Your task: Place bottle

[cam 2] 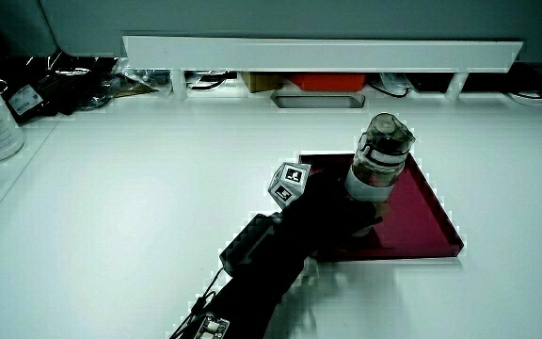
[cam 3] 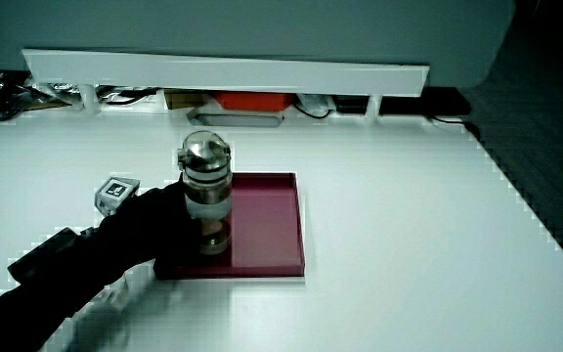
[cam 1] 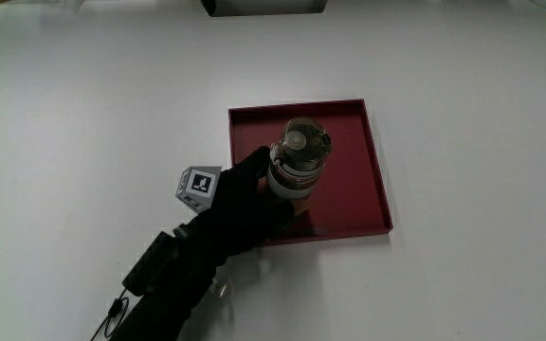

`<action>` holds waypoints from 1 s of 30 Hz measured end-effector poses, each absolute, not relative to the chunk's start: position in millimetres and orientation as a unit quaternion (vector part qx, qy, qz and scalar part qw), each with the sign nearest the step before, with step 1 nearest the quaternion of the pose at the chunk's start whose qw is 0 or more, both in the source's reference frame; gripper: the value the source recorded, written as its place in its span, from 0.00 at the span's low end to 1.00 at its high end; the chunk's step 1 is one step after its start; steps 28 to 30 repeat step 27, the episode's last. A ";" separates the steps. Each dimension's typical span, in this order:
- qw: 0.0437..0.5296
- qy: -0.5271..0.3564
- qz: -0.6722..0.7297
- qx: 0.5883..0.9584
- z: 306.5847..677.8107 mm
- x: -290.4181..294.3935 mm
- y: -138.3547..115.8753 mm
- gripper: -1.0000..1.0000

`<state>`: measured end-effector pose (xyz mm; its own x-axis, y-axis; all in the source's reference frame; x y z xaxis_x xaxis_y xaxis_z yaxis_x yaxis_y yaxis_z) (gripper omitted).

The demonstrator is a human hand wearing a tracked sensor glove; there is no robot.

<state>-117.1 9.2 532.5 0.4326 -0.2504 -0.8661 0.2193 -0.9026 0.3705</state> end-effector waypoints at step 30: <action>0.192 -0.004 -0.618 0.762 461.5 -184.2 16.8 0.00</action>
